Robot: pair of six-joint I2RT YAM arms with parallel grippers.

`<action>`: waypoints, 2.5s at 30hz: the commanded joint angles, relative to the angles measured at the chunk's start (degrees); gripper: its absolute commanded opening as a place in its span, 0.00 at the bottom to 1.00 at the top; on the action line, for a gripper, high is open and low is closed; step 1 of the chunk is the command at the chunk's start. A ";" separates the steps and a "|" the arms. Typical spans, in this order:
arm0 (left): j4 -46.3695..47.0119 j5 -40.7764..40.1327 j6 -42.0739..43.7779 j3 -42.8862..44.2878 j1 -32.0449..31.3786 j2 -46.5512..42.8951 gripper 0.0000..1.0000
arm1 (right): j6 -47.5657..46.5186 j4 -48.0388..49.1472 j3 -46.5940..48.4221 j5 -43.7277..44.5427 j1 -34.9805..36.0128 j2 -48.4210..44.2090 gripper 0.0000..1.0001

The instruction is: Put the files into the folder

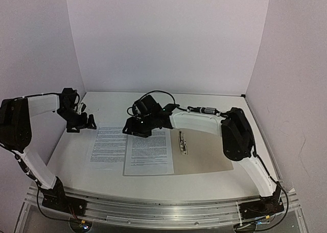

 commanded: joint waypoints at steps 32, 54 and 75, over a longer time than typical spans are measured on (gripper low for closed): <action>9.60 25.46 -5.99 -14.12 5.66 5.41 0.70 | 9.30 5.27 13.36 -1.22 6.92 23.42 0.59; 11.83 28.61 -6.88 -13.94 5.66 8.29 0.10 | 14.60 12.62 14.11 -8.52 6.45 25.42 0.59; 7.09 14.70 -4.40 -11.44 5.75 8.56 0.00 | 12.86 14.67 8.11 -5.08 5.32 16.44 0.60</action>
